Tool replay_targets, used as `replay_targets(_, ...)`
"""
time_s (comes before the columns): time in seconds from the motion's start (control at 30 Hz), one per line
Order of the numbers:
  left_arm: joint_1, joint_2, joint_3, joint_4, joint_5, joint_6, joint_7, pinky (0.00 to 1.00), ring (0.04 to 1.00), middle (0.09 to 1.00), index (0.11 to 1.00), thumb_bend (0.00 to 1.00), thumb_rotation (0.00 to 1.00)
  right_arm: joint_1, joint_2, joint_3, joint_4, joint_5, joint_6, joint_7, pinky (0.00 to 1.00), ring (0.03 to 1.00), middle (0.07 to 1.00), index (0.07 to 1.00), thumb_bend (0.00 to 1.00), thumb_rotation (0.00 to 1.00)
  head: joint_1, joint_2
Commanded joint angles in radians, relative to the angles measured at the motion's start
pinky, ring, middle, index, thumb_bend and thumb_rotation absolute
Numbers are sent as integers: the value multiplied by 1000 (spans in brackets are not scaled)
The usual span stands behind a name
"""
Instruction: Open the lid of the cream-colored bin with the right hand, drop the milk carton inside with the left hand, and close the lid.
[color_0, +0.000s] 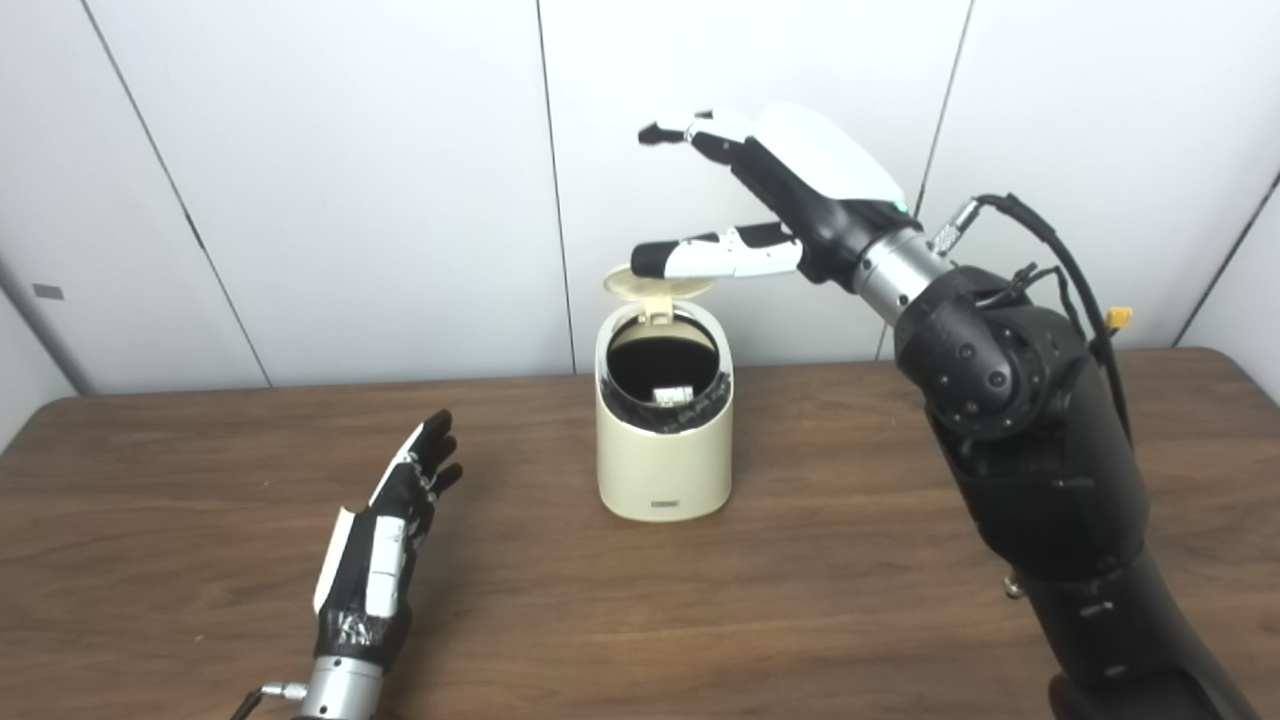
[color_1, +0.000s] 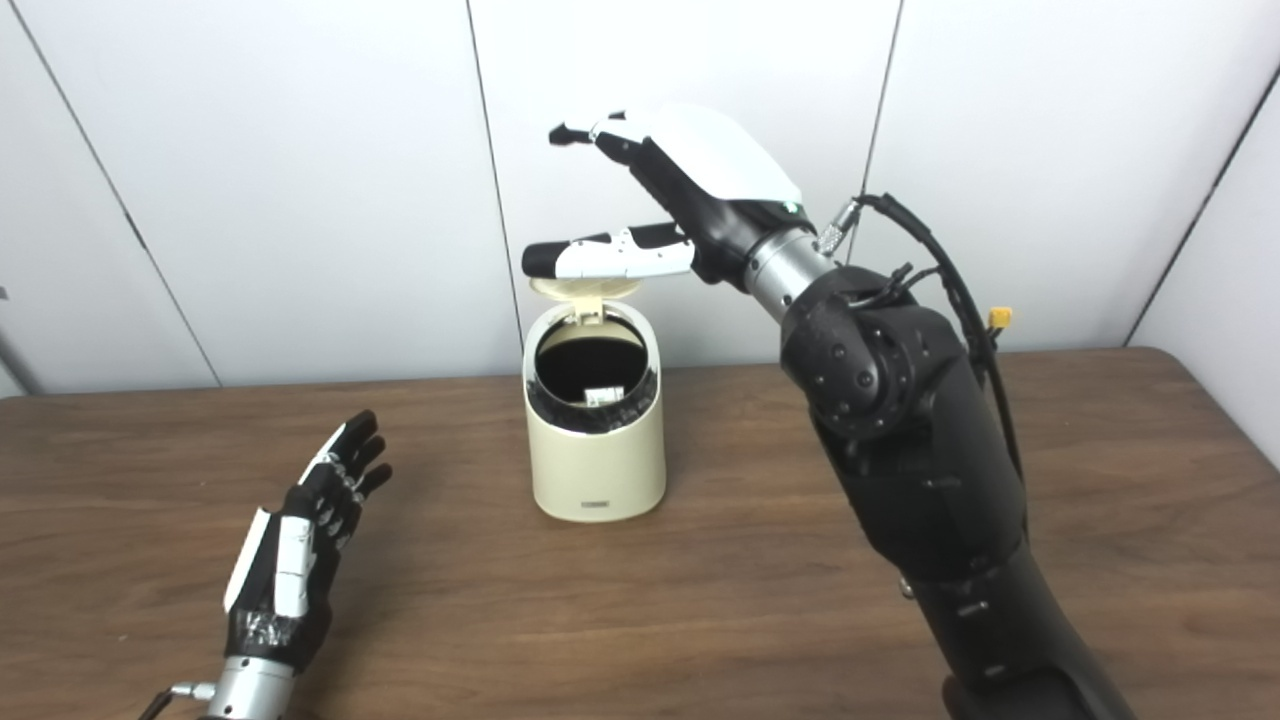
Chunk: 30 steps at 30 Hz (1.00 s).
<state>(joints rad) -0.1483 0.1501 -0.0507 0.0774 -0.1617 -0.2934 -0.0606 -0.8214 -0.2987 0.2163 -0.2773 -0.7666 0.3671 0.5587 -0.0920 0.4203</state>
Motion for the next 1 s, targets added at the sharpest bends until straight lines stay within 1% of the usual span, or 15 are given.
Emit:
replay_targets(0.0, -17, -4, 14, -41, 8, -8, -9, 944, 966, 968, 963, 692, 1000, -65, -31, -3, -2, -9, -8, -4, 906, 956, 884, 842, 844, 910, -2, 3)
replay_targets(0.17, -10, -20, 23, -48, 21, 1, -9, 945, 954, 959, 953, 707, 1000, -64, -36, 16, 35, -7, -25, -21, 917, 954, 885, 828, 892, 910, 2, 7)
replay_targets(0.23, -8, -25, 26, -47, 19, 2, -11, 942, 949, 954, 948, 711, 996, -61, -39, 28, 39, -13, -25, -17, 847, 932, 875, 815, 903, 920, 3, 9)
replay_targets(0.27, -7, -26, 27, -46, 19, 3, -12, 939, 947, 951, 946, 713, 993, -60, -42, 33, 41, -11, -31, -16, 829, 928, 868, 810, 900, 919, 3, 9)
replay_targets(0.37, -4, -29, 33, -47, 19, 10, -12, 944, 945, 944, 938, 716, 993, -50, -56, 41, 60, 9, -71, -29, 869, 925, 847, 803, 892, 938, 4, 9)
replay_targets(0.43, -3, -31, 38, -46, 19, 13, -13, 943, 942, 941, 935, 715, 991, -42, -58, 43, 68, 15, -85, -32, 890, 926, 845, 803, 891, 937, 4, 9)
replay_targets(0.5, -2, -32, 42, -47, 20, 13, -16, 943, 944, 942, 934, 713, 991, -33, -63, 48, 65, 8, -93, -26, 887, 924, 845, 806, 881, 944, 4, 12)
replay_targets(0.7, -3, -38, 50, -47, 38, 5, -19, 926, 935, 934, 928, 703, 984, -8, -66, 68, 34, -28, -47, 5, 906, 926, 881, 824, 873, 942, 2, 12)
replay_targets(0.77, -4, -40, 52, -44, 42, 1, -22, 929, 935, 930, 926, 703, 986, 3, -66, 72, 20, -39, -33, 16, 874, 916, 887, 826, 880, 933, 2, 12)
replay_targets(0.83, -5, -43, 53, -42, 44, -2, -24, 934, 936, 930, 924, 702, 982, 22, -64, 69, 12, -23, -35, 19, 792, 920, 887, 826, 879, 920, 2, 12)
replay_targets(0.87, -5, -45, 54, -42, 45, -1, -24, 931, 934, 929, 924, 700, 981, 29, -65, 67, 12, -13, -41, 21, 806, 939, 889, 831, 871, 916, 2, 12)
replay_targets(0.93, -3, -46, 55, -44, 53, 3, -22, 925, 931, 925, 921, 706, 979, 37, -68, 69, 14, 1, -52, 23, 913, 962, 883, 836, 863, 924, 2, 13)
replay_targets(0.97, -3, -47, 55, -44, 55, 4, -21, 925, 932, 924, 921, 711, 979, 41, -69, 70, 15, 4, -56, 21, 948, 966, 879, 836, 861, 928, 2, 13)
